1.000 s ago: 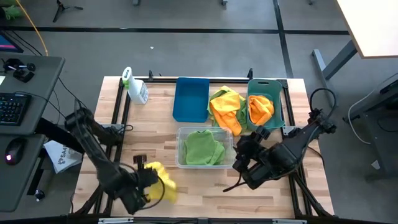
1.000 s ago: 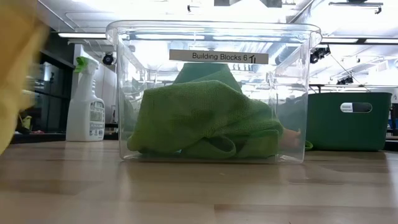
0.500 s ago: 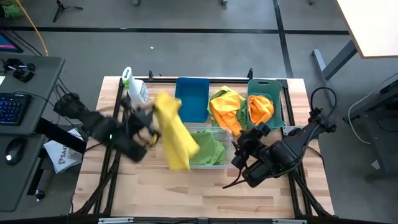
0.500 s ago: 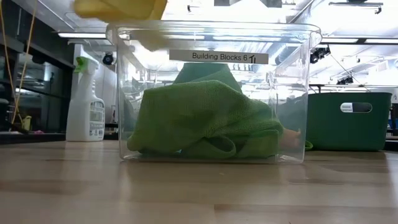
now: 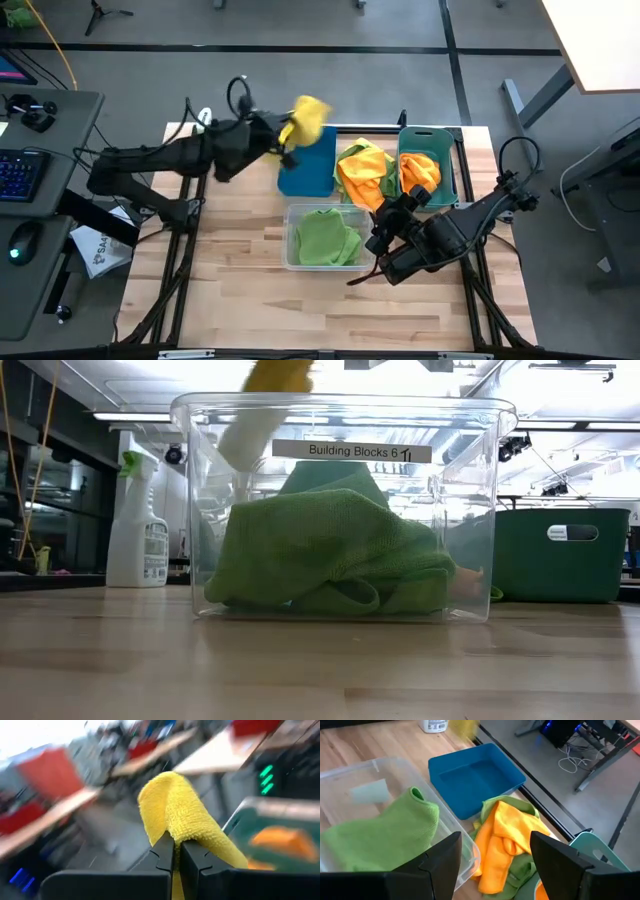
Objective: Sort microfiber towel by color & place in baskets
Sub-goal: Put the bottom yellow towel into the blue bin, then put the orange towel into the green bin
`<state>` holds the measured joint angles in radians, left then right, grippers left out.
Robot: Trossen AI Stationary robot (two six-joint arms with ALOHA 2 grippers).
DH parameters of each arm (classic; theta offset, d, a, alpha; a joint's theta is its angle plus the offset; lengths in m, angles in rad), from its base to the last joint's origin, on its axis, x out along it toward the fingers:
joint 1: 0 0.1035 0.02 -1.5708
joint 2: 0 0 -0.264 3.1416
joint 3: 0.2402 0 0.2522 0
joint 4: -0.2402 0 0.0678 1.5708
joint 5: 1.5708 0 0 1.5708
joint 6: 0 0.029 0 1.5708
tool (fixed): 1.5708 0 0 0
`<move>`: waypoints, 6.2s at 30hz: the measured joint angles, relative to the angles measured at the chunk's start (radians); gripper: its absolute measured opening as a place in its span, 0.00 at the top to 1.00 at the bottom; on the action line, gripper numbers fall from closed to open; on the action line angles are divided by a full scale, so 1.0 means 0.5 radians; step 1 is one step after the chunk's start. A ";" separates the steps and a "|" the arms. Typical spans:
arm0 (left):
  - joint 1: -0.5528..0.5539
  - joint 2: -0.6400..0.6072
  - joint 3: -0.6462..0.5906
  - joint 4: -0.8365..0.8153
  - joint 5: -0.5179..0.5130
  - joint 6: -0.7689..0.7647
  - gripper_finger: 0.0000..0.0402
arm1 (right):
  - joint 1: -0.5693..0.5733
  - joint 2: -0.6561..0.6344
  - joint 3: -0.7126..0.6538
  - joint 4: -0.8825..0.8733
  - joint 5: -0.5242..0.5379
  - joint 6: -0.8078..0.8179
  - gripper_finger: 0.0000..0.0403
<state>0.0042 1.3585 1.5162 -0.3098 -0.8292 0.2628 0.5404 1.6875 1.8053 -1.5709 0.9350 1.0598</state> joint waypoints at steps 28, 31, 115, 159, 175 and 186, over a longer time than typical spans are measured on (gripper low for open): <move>0.618 0.148 -0.012 0.022 1.069 0.315 1.00 | 0.018 -0.001 0.000 0.000 0.313 -0.200 0.42; 0.614 0.146 -0.066 0.050 1.225 0.221 1.00 | 0.018 -0.001 0.000 0.000 0.288 -0.199 0.42; 0.678 -0.032 -0.561 -0.653 1.454 -0.426 0.42 | -0.613 -0.001 -0.206 0.093 -0.024 -0.362 0.42; 0.543 0.177 -1.277 -0.201 1.364 0.280 1.00 | -0.832 -0.001 -0.204 0.135 -0.149 -0.581 0.42; 0.863 0.617 -1.276 0.456 1.382 0.493 1.00 | -0.832 -0.001 -0.204 0.136 -0.149 -0.603 0.42; 0.888 0.421 -1.276 0.454 1.329 0.532 1.00 | -0.838 -0.001 -0.204 0.145 -0.100 -0.618 0.42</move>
<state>0.4481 1.5690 0.8780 -0.0827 -0.1649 0.5288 0.1213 1.6871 1.7035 -1.4986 0.8849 0.7506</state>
